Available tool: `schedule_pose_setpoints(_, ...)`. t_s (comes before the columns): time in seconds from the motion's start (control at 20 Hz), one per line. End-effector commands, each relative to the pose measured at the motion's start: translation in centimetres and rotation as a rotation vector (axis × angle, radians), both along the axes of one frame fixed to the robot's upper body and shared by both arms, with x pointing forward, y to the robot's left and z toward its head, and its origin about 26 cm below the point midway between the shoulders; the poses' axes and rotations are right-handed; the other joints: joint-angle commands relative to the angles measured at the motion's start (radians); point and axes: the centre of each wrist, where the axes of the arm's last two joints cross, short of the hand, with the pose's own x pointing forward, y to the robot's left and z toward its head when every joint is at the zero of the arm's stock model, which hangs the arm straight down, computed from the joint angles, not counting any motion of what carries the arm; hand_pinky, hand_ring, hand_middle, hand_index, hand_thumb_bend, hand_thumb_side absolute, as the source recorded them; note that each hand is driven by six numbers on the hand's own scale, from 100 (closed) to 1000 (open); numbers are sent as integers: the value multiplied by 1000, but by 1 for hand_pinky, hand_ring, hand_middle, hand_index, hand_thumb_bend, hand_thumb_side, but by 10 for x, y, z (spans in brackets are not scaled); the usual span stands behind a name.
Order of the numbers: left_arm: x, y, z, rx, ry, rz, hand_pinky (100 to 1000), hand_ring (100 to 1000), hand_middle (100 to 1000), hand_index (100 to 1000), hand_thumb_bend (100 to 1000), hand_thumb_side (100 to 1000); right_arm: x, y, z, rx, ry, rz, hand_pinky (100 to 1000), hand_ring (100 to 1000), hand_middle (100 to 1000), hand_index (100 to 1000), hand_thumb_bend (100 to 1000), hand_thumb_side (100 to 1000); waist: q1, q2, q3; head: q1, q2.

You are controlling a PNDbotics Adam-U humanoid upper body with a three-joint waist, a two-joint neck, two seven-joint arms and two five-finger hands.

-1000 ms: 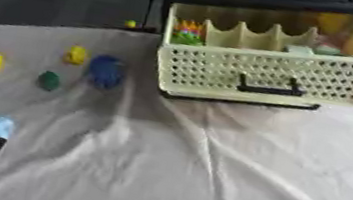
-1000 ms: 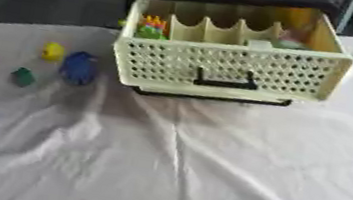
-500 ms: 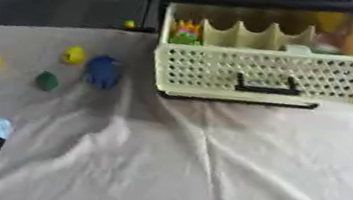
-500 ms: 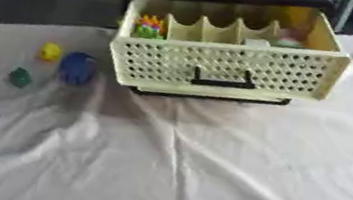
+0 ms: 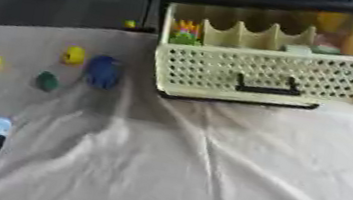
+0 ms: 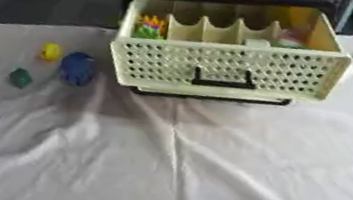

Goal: Pick up objects from table and place into drawer.

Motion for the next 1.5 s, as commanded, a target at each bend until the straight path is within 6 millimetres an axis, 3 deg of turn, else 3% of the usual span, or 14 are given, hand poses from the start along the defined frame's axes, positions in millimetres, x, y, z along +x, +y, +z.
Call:
schedule_pose_setpoints(0.05,-5,6,22,24,-49,5,569,613,562,781,125,784,-2,-1,5,-9,-14,-2,777,755,729,809,100,937,-5,-24,4,-5,-14)
schedule_pose_setpoints(1.05,-21,-27,87,-42,-232,-135,533,585,541,771,100,683,-5,-6,4,5,-6,-1,777,755,728,810,100,939,3,-51,11,-25,-7)
schedule_pose_setpoints(1.5,-24,-62,130,-83,-312,-284,516,570,530,772,100,664,-7,-8,2,2,10,12,775,755,728,810,100,939,11,-82,0,-40,3)
